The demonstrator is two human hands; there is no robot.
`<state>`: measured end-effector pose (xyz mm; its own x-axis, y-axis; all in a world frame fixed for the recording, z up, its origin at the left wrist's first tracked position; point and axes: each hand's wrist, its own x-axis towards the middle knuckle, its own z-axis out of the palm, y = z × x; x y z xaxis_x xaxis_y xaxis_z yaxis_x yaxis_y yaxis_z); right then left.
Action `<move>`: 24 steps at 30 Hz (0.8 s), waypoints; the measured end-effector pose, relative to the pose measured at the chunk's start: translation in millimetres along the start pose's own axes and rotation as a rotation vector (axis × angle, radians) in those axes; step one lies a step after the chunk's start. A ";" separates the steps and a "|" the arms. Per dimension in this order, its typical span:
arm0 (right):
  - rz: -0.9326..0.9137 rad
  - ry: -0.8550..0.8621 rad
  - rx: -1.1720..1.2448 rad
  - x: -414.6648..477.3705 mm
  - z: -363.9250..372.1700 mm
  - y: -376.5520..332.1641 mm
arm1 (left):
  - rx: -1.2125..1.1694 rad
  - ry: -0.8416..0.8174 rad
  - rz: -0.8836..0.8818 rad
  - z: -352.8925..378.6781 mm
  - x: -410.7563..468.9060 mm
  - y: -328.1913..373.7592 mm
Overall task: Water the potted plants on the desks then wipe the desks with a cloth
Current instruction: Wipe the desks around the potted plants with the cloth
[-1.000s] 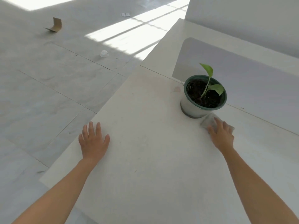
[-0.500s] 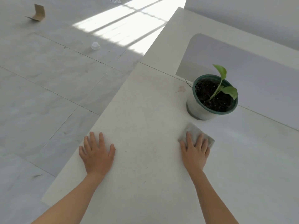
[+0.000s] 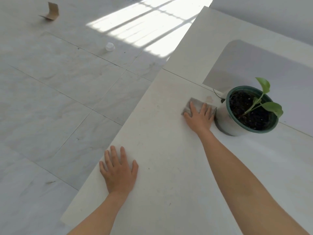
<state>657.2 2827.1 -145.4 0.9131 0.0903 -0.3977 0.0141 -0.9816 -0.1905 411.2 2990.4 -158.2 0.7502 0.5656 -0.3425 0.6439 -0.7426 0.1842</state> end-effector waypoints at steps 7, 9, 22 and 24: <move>-0.348 0.041 -0.154 -77.8 37.2 22.2 | -0.024 0.021 0.004 2.2 -1.5 -2.5; -0.445 0.082 -0.175 -101.3 49.1 50.3 | -0.039 0.027 0.004 2.5 -2.3 -2.1; 0.480 0.223 0.143 -163.2 28.1 181.4 | -0.059 0.113 0.006 8.8 -3.1 -5.2; 0.543 0.261 0.214 -167.0 34.5 161.2 | -0.059 0.110 0.007 8.2 -4.0 -4.4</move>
<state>492.9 2659.6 -140.7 0.8370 -0.4806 -0.2616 -0.5352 -0.8185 -0.2087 404.1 2988.4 -165.2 0.7649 0.5986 -0.2379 0.6436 -0.7263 0.2414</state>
